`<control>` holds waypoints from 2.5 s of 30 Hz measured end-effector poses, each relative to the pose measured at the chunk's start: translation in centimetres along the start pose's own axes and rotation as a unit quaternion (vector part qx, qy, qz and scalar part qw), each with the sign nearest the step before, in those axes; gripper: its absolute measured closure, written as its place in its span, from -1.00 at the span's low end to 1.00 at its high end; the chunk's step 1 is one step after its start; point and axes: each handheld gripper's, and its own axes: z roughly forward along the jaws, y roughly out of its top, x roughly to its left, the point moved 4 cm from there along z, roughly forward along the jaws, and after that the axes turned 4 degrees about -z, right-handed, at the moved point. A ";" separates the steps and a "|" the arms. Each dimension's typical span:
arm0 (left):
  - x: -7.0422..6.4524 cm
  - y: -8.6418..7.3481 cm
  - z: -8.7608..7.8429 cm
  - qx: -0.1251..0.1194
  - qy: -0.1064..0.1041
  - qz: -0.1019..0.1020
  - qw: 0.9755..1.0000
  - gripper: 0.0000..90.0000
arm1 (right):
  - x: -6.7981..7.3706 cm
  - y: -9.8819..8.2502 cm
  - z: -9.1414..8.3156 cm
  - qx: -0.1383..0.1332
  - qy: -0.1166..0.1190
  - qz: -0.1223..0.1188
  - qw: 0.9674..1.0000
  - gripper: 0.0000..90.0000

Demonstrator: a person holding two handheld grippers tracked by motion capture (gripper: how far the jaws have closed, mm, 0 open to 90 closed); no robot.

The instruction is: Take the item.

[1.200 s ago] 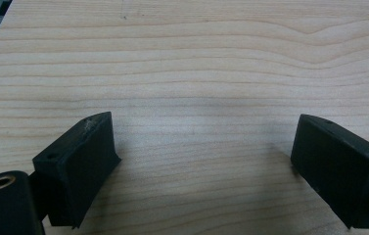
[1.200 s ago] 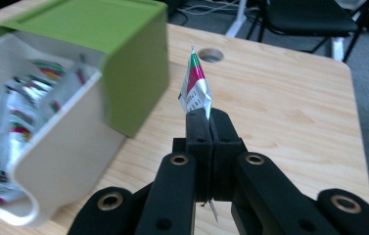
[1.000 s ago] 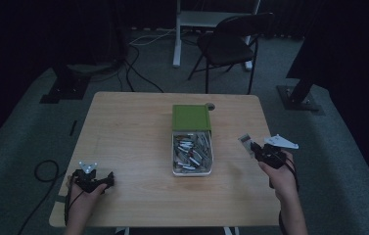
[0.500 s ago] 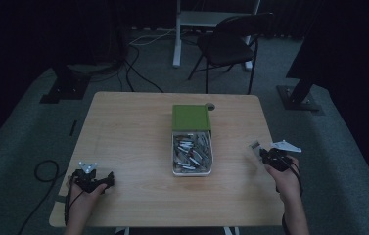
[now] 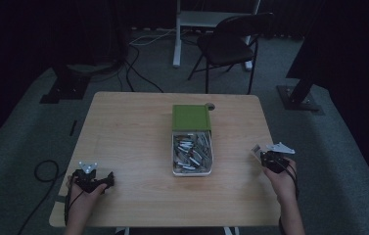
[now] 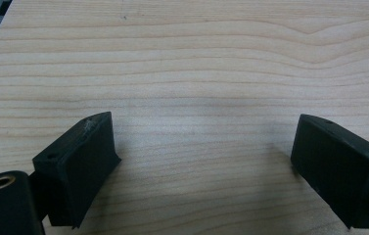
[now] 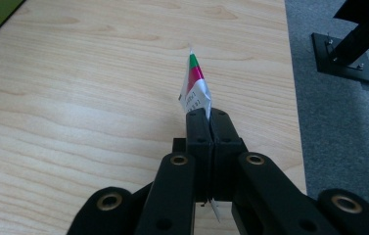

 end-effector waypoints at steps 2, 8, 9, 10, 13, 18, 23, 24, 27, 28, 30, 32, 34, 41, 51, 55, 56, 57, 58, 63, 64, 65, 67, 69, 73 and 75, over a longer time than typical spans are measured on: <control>0.0 0.0 0.0 0.000 0.000 0.000 1.000 -0.77 | 0.4 0.0 0.0 0.001 0.002 -0.002 1.000 0.98; 0.0 0.0 0.0 0.000 0.000 0.000 1.000 -0.77 | 2.1 -0.3 0.2 0.005 0.023 -0.009 1.000 0.97; 0.0 0.0 0.0 0.000 0.000 0.000 1.000 -0.77 | 2.4 -0.3 0.2 0.004 0.028 -0.009 1.000 0.97; 0.0 0.0 0.0 0.000 0.000 0.000 1.000 -0.77 | 2.4 -0.3 0.2 0.004 0.028 -0.009 1.000 0.97; 0.0 0.0 0.0 0.000 0.000 0.000 1.000 -0.77 | 3.9 -0.9 0.2 0.004 0.048 -0.019 0.999 0.97; 0.0 0.0 0.0 0.000 0.000 0.000 1.000 -0.77 | 4.9 -1.7 0.6 0.009 0.055 -0.027 0.998 0.96; 0.0 0.0 0.0 0.000 0.000 0.000 1.000 -0.77 | 5.7 -2.7 1.2 0.010 0.066 -0.038 0.997 0.92; 0.0 0.0 0.0 0.000 0.000 0.000 1.000 -0.77 | 5.7 -2.8 1.2 0.007 0.067 -0.037 0.997 0.92; 0.0 0.0 0.0 0.000 0.000 0.000 1.000 -0.77 | 5.7 -2.9 1.0 0.006 0.070 -0.029 0.997 0.91; 0.0 0.0 0.0 0.000 0.000 0.000 1.000 -0.77 | 5.7 -3.0 1.0 0.006 0.071 -0.027 0.997 0.89; 0.0 0.0 0.0 0.000 0.000 0.000 1.000 -0.77 | 5.8 -3.1 0.9 0.008 0.080 -0.013 0.997 0.80; 0.0 0.0 0.0 0.000 0.000 0.000 1.000 -0.77 | 5.7 -3.1 0.8 0.009 0.091 -0.012 0.996 0.71; 0.0 0.0 0.0 0.000 0.000 0.000 1.000 -0.77 | 5.8 -3.1 0.7 0.009 0.104 -0.010 0.995 0.62; 0.0 0.0 0.0 0.000 0.000 -0.001 1.000 -0.77 | 5.9 -3.3 0.2 0.004 0.128 -0.011 0.992 0.28; 0.0 0.0 0.0 0.000 -0.002 0.002 1.000 -0.77 | 6.3 -3.5 -0.5 0.002 0.176 -0.020 0.984 -0.30; -0.1 0.0 0.0 0.000 -0.002 0.002 1.000 -0.77 | 6.4 -3.5 -0.7 -0.012 0.192 -0.011 0.981 -0.38; -0.1 0.0 0.0 0.000 -0.002 0.002 1.000 -0.77 | 6.6 -3.4 -0.8 -0.019 0.196 -0.015 0.980 -0.39; -0.1 0.0 0.0 0.000 -0.002 0.002 1.000 -0.77 | 6.6 -3.4 -0.8 -0.019 0.196 -0.015 0.980 -0.39; -0.1 0.0 0.0 0.000 -0.002 0.002 1.000 -0.77 | 6.8 -3.3 -0.8 -0.025 0.200 -0.021 0.979 -0.43; -0.1 0.0 0.0 0.000 -0.007 0.005 1.000 -0.77 | 7.4 -3.2 -0.8 -0.032 0.209 -0.036 0.977 -0.53; -0.2 0.0 0.0 0.000 -0.007 0.006 1.000 -0.77 | 7.8 -3.2 -0.8 -0.034 0.217 -0.044 0.975 -0.55; -0.2 0.0 0.0 0.000 -0.007 0.006 1.000 -0.77 | 7.8 -3.2 -0.8 -0.034 0.217 -0.044 0.975 -0.55; -0.2 0.0 0.0 0.000 -0.008 0.006 1.000 -0.77 | 8.3 -3.4 -0.8 -0.033 0.225 -0.056 0.972 -0.56; -0.2 0.0 0.0 0.000 -0.007 0.006 1.000 -0.77 | 8.7 -3.5 -0.8 -0.036 0.233 -0.059 0.970 -0.57; -0.2 0.0 0.0 0.000 -0.007 0.006 1.000 -0.77 | 9.3 -3.7 -0.6 -0.034 0.246 -0.074 0.966 -0.57; -0.2 0.0 0.0 -0.001 -0.007 0.006 1.000 -0.77 | 9.6 -3.9 -0.6 -0.032 0.255 -0.082 0.963 -0.57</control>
